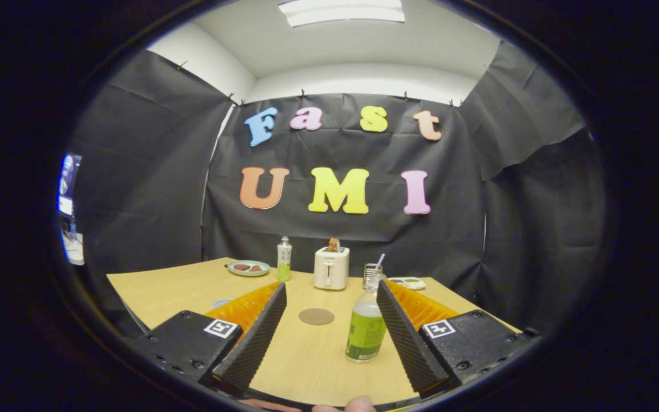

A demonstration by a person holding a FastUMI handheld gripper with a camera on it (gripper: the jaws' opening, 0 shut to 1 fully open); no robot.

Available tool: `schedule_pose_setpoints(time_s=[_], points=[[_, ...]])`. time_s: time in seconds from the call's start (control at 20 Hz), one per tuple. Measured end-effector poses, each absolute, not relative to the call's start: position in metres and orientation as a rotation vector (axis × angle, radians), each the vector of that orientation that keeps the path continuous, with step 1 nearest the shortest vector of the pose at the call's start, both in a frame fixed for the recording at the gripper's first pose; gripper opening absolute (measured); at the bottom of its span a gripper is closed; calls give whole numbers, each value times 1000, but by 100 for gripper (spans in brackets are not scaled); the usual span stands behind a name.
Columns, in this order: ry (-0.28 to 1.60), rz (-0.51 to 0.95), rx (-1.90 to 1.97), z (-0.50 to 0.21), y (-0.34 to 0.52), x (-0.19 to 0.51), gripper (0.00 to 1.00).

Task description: Take the bottle from table, then pour the juice into the cup, finally place the bottle on the coaster

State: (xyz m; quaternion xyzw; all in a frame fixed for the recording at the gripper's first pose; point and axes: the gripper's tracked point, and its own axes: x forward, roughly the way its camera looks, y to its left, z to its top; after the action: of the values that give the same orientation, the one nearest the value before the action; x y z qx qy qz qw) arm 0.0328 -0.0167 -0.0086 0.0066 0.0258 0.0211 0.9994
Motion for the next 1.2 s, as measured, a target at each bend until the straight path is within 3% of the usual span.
schedule_pose_setpoints(time_s=[1.2], points=[[334,-128,118,-149,-57,118,100]])
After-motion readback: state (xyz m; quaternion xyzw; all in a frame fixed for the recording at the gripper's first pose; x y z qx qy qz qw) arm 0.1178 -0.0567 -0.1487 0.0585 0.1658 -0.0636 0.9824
